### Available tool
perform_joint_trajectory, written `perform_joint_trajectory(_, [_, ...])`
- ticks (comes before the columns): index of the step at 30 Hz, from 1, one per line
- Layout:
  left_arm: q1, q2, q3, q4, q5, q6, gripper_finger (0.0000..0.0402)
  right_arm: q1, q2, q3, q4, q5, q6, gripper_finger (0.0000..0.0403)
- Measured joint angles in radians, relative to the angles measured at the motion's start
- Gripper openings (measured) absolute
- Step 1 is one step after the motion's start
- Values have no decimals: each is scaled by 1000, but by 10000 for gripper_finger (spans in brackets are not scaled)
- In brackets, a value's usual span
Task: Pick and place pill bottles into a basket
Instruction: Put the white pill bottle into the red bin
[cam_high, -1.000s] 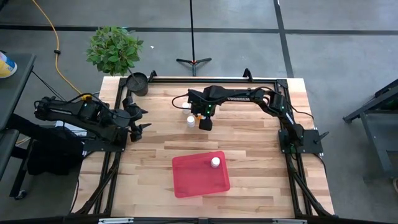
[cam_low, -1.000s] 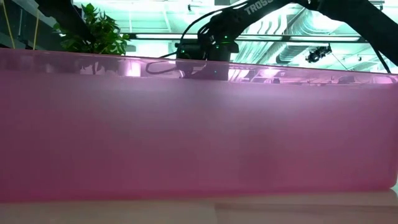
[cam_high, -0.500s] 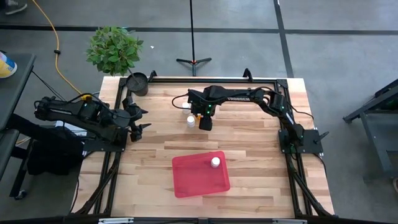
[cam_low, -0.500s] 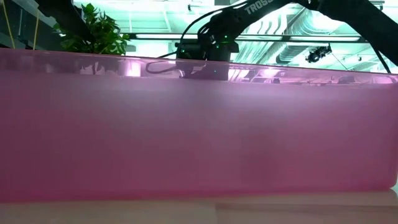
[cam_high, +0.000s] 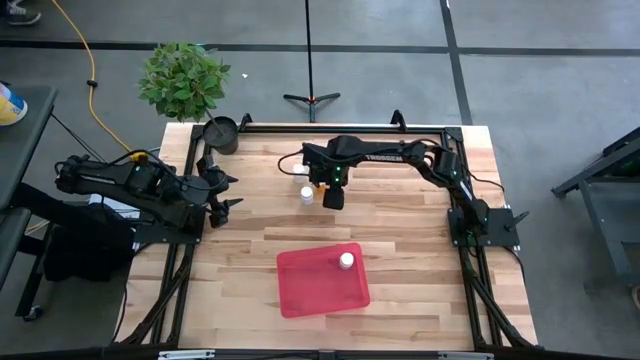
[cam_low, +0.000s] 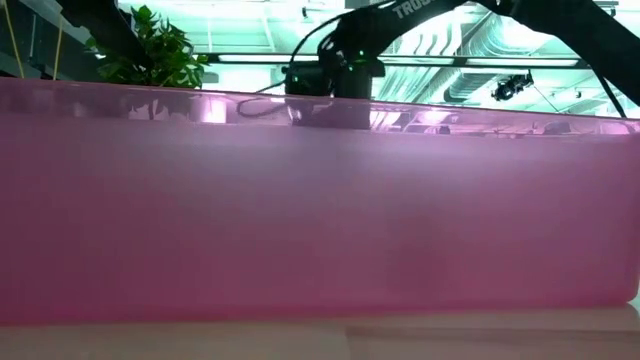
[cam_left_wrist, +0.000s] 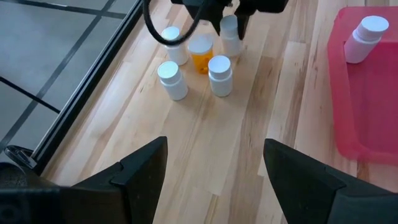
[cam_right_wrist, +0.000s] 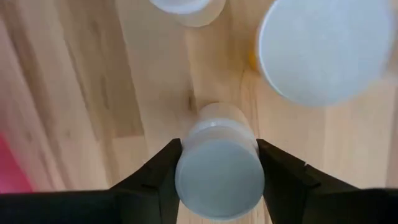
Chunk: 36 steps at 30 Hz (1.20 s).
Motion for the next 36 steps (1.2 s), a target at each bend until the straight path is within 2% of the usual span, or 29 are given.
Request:
perform_joint_trajectory(7, [0,0,0,0,0,-7,298,0,0,184,-123,-1,-4,165])
perform_joint_trajectory(15, [0,0,0,0,12,-14,298,10,0,492,-356,12,22,165])
perform_joint_trajectory(22, [0,1,0,-7,18,-33,298,49,-106,432,-374,2,77,165])
perform_joint_trajectory(36, [0,1,0,-8,18,-52,298,250,-113,434,-386,-36,145,165])
